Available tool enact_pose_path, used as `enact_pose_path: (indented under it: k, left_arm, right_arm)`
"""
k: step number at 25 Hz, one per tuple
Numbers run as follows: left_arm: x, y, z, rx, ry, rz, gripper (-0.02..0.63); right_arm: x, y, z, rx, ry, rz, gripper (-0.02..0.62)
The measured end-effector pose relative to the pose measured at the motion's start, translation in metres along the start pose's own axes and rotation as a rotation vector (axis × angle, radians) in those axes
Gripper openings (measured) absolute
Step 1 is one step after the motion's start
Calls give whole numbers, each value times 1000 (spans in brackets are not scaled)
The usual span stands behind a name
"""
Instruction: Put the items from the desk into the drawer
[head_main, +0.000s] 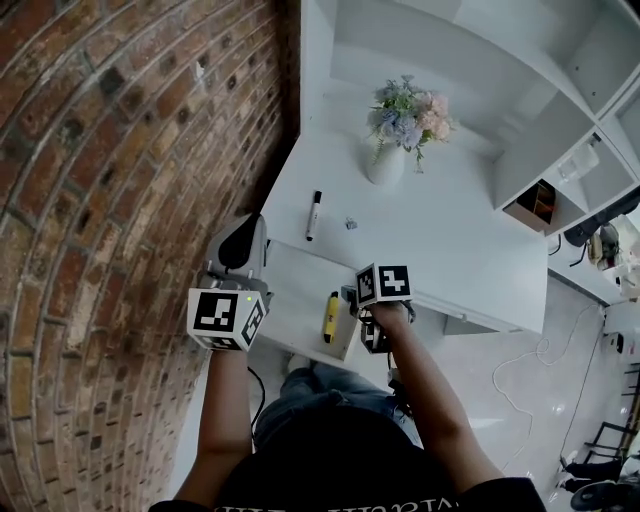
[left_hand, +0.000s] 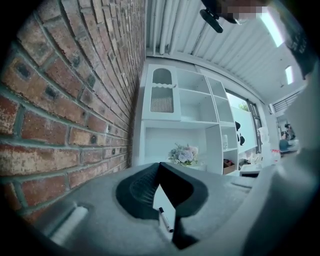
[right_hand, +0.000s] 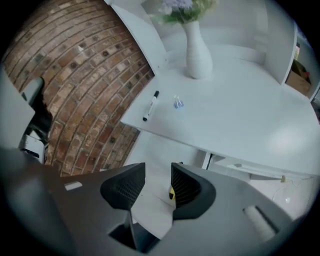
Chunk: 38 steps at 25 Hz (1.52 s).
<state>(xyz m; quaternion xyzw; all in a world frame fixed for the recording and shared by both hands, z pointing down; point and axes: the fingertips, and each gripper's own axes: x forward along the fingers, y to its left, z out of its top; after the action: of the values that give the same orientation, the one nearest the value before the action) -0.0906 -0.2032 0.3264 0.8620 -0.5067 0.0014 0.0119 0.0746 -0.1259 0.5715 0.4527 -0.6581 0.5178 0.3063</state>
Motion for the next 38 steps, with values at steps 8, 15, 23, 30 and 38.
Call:
enact_pose_path:
  k: [8, 15, 23, 30, 38]
  left_arm:
    - [-4, 4, 10, 4, -22, 16, 2]
    - [-8, 11, 12, 2, -27, 37, 2]
    - [-6, 15, 8, 11, -5, 50, 2]
    - [-5, 18, -6, 5, 34, 65, 2]
    - [1, 26, -17, -6, 64, 92, 2]
  right_arm:
    - [-96, 16, 67, -131, -516, 47, 167]
    - [-182, 44, 111, -373, -1088, 22, 171]
    - [-154, 31, 141, -449, -1094, -75, 196]
    - [-73, 6, 159, -468, -922, -144, 192]
    - [13, -38, 161, -413, -645, -238, 187]
